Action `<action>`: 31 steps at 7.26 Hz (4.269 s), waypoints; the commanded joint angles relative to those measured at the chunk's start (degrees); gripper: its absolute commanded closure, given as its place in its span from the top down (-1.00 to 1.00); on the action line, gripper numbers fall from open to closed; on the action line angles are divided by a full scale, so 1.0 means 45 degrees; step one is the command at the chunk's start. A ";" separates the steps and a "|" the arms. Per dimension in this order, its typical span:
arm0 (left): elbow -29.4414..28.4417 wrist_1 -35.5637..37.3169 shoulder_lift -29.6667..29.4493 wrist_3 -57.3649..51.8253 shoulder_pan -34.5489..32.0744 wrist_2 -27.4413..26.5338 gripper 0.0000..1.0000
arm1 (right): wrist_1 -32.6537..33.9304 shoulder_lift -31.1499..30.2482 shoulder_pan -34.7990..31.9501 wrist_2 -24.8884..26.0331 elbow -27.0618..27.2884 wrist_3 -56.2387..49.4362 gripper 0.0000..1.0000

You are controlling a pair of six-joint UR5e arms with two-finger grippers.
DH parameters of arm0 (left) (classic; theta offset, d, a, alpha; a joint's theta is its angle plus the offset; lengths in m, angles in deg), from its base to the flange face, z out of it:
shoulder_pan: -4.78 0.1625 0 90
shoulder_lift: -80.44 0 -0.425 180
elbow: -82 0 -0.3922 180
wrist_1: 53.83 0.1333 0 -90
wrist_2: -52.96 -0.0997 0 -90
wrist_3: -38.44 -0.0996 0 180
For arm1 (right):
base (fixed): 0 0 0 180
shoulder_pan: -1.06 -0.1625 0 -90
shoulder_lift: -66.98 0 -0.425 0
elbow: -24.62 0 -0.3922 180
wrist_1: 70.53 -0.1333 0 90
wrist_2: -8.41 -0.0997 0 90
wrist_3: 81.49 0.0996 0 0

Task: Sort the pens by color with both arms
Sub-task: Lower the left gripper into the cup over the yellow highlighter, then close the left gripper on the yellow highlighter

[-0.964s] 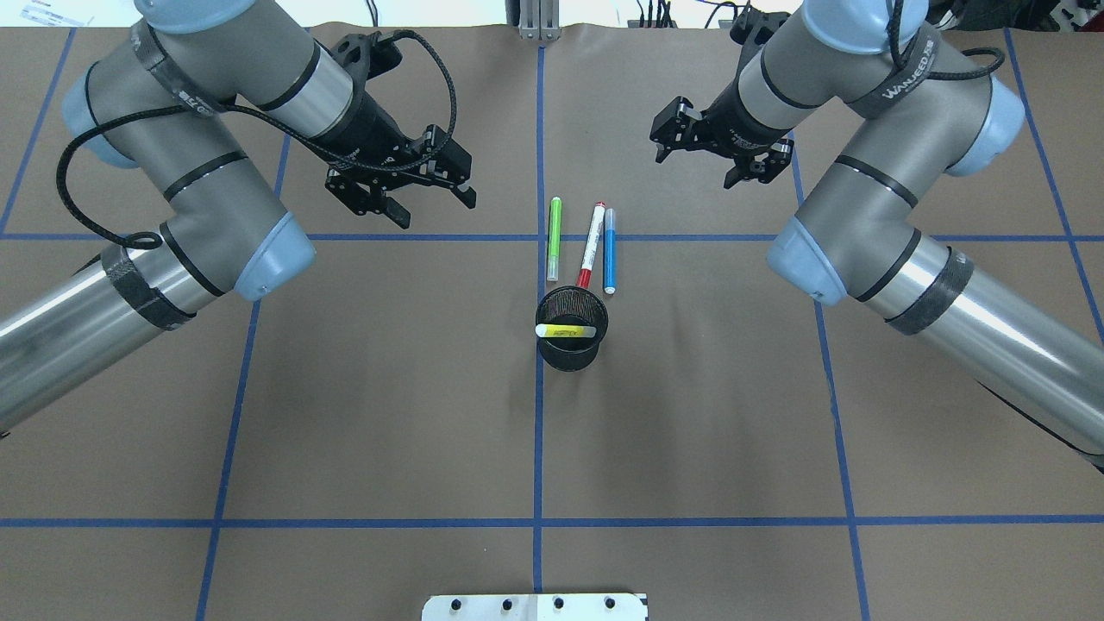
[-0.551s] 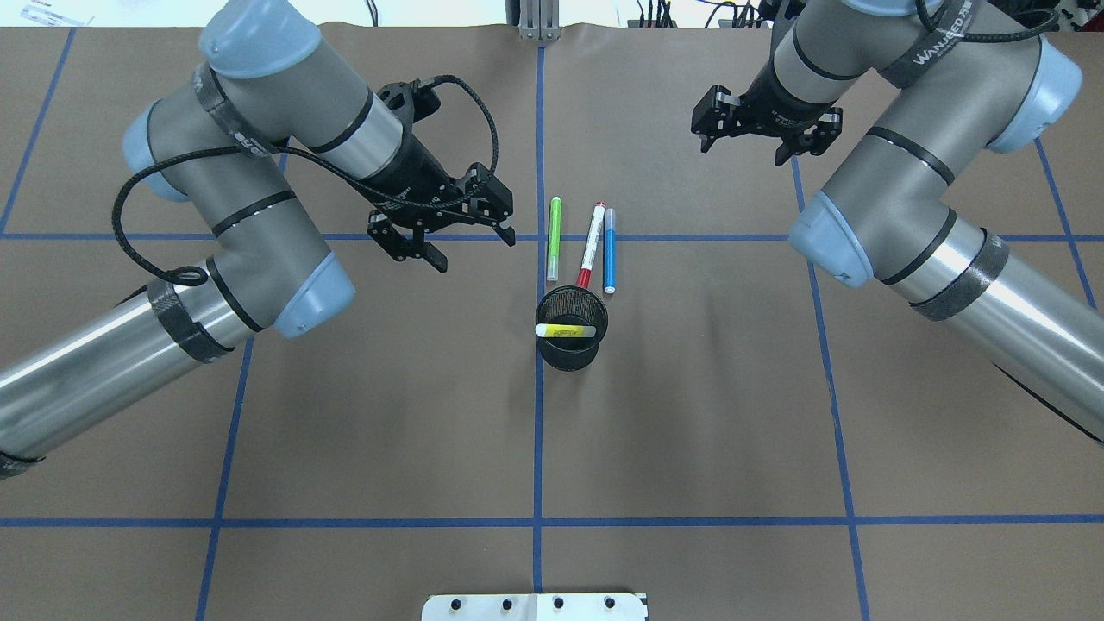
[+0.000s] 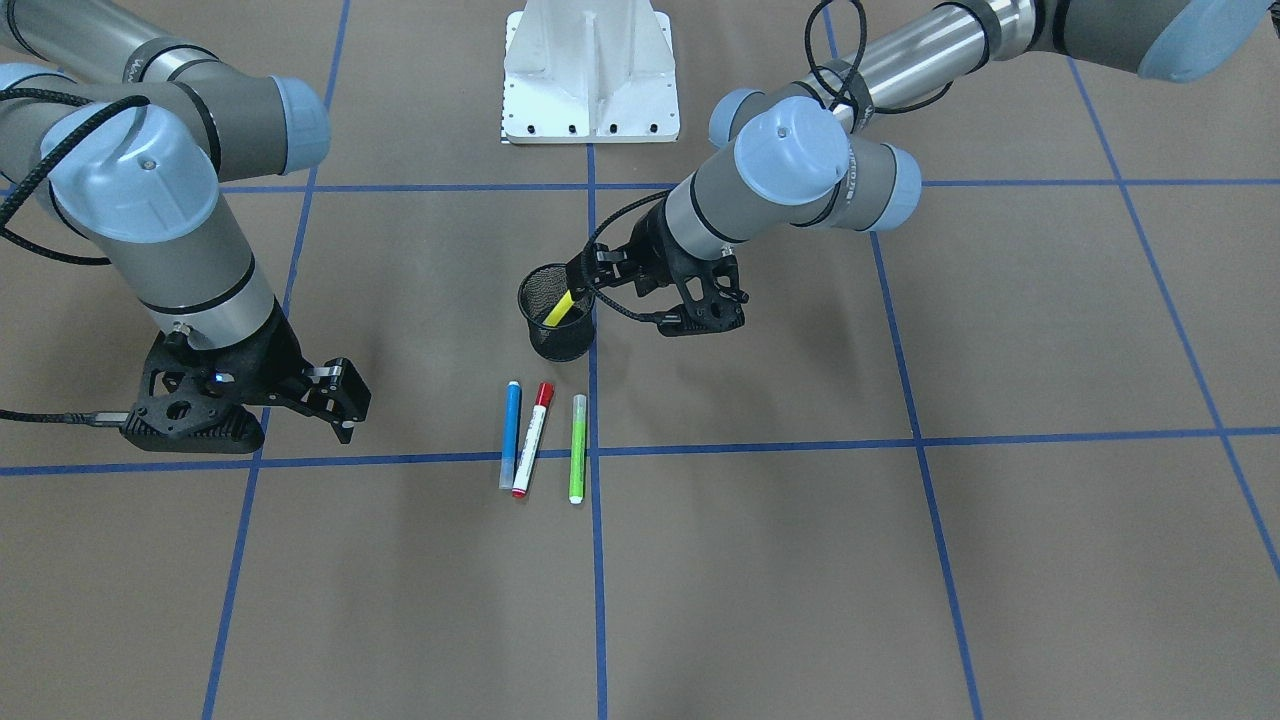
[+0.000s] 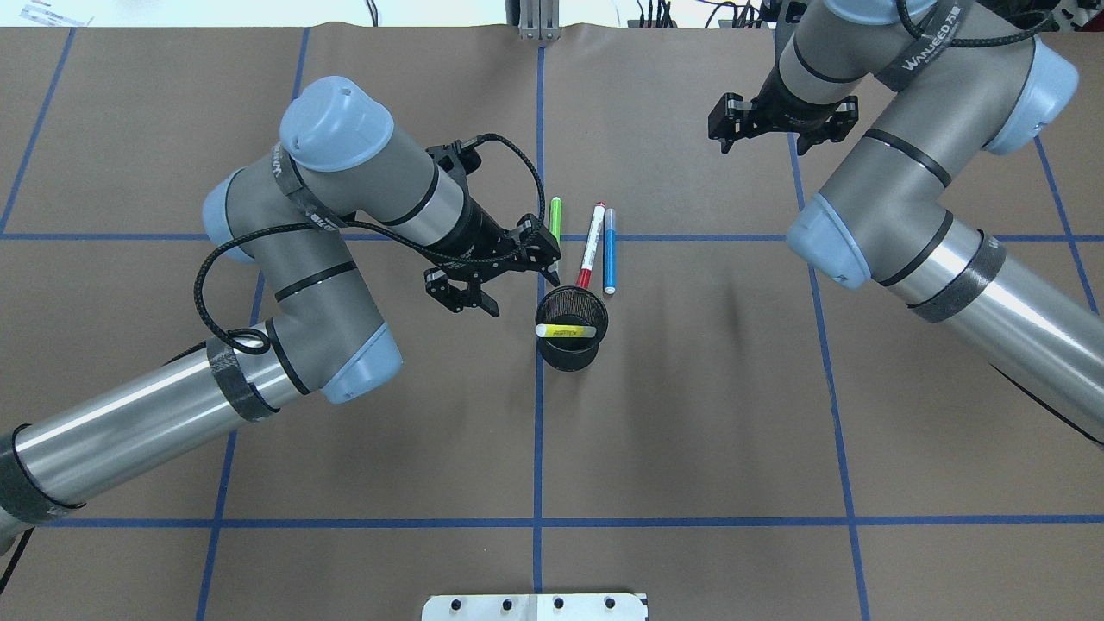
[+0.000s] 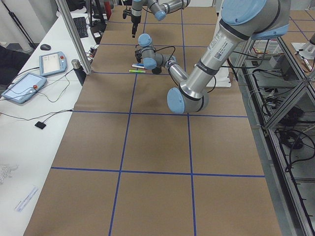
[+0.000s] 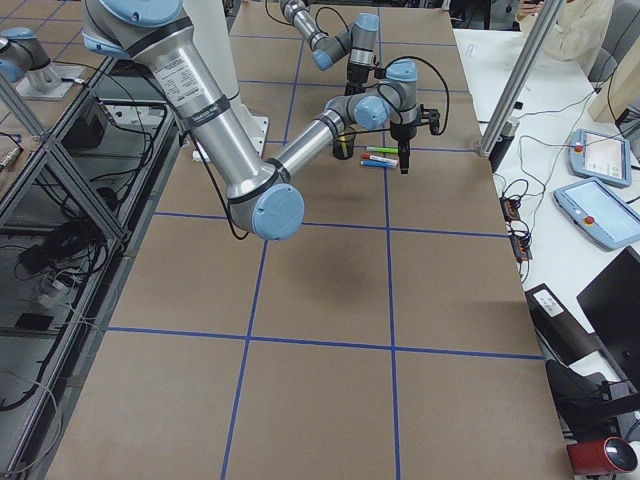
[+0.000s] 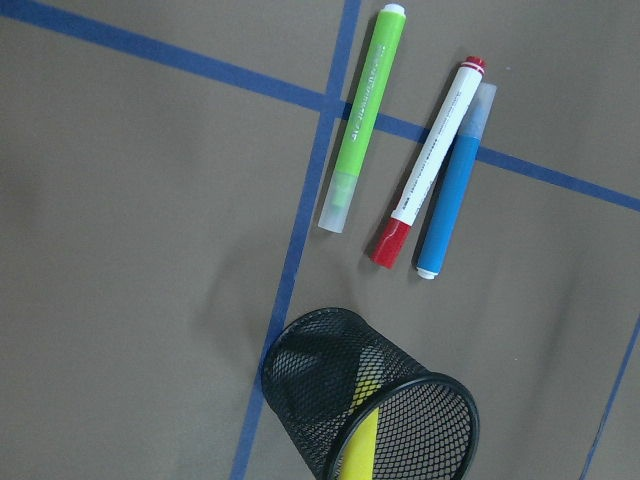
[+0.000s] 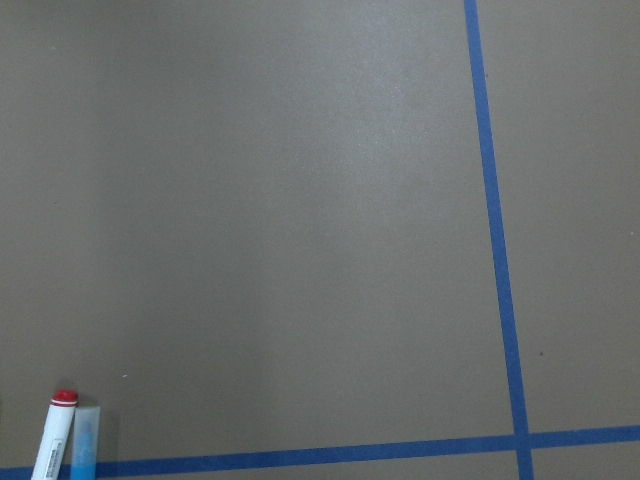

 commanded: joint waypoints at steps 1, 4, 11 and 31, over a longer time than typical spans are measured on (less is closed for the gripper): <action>-0.0054 -0.0100 -0.0003 0.0657 0.0422 -0.0149 0.64 | 0.0009 0.0018 0.0032 0.0079 -0.0017 -0.0032 0.95; -0.0016 -0.0119 -0.0003 0.1128 0.0853 -0.0149 0.43 | -0.0011 0.0019 0.0032 0.0079 -0.0036 -0.0071 0.95; -0.0288 -0.0080 -0.0100 0.0542 0.0423 -0.0149 0.27 | -0.0011 -0.0001 0.0208 0.0372 -0.0075 -0.0091 0.95; -0.0309 -0.0061 -0.0276 0.0542 0.0560 -0.0012 -0.42 | -0.0011 0.0038 0.0208 0.0411 -0.0075 -0.0091 0.95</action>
